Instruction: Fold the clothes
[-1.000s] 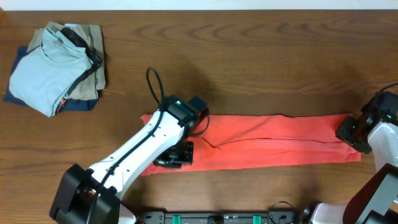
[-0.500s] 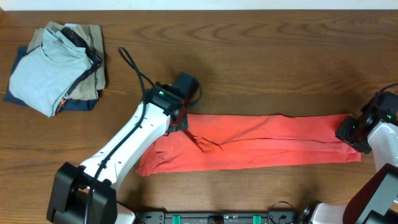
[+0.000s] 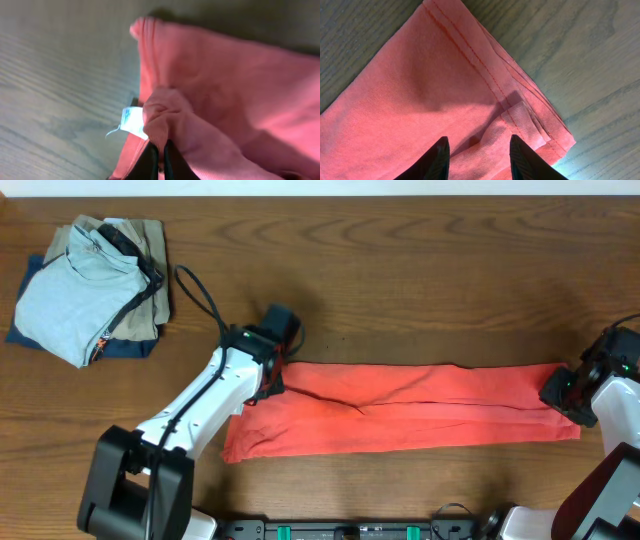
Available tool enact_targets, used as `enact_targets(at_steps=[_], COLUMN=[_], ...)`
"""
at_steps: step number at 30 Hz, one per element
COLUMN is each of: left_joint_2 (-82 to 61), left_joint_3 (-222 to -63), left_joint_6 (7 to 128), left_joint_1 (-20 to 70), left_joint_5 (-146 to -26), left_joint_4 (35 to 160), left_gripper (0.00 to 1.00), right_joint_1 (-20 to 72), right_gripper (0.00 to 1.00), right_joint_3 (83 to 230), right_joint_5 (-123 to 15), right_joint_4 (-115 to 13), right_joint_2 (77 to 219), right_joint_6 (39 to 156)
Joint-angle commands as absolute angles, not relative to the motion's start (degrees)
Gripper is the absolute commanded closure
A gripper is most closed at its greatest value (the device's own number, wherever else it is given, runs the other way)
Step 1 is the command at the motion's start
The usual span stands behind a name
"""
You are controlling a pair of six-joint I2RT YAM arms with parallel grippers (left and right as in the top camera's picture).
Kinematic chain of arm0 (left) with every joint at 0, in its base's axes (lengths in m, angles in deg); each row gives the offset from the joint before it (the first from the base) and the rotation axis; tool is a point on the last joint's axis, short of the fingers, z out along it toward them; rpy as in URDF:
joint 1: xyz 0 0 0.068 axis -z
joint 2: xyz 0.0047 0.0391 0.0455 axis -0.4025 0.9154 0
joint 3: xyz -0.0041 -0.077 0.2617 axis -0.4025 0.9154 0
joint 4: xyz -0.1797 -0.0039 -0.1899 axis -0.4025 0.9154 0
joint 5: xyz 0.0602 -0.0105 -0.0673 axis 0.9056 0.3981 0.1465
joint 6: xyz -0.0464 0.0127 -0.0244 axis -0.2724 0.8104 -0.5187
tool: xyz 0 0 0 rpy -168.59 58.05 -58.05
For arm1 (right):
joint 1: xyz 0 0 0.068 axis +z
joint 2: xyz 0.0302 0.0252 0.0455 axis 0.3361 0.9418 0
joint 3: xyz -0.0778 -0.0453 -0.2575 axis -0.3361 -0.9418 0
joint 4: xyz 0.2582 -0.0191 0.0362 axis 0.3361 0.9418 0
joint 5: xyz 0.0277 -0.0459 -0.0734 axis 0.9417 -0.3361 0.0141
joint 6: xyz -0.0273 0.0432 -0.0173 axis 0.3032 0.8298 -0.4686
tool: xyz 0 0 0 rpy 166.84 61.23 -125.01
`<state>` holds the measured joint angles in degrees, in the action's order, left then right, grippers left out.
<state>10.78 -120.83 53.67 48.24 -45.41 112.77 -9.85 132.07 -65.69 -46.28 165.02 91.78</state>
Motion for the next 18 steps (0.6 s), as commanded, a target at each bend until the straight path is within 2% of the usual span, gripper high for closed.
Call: enact_targets(at_steps=[1,2,5,7,14,18], left_joint_2=[11.7,11.7,11.7,11.7,10.5,8.0], left_joint_3=[-119.1,-118.5,-117.8,-117.8,-118.8,-120.1], left_joint_6=[52.1,52.0,52.1,52.1,53.0,53.1], left_joint_1=[48.0,48.0,48.0,48.0,46.5,43.3], left_joint_5=[-44.0,-44.0,-45.5,-46.9,-47.4,-49.0], left_joint_4=[112.2,111.9,111.9,111.8,112.3,112.5], left_gripper=[0.83,0.75,0.59,0.48,0.34,0.28], right_joint_1=[-10.1,-10.1,-10.1,-10.1,-10.1,-10.1], right_gripper=[0.62,0.62,0.6,0.56,0.43,0.41], right_joint_3=[131.7,131.7,131.7,131.7,133.3,133.9], right_joint_5=[-66.3,-66.3,-66.3,-66.3,-63.1,-60.9], right_joint_4=[-46.5,-46.5,-46.8,-47.0,-47.1,-48.8], right_joint_2=[164.6,164.6,164.6,164.6,164.6,164.6], right_joint_6=[91.8,91.7,91.7,91.7,87.7,80.6])
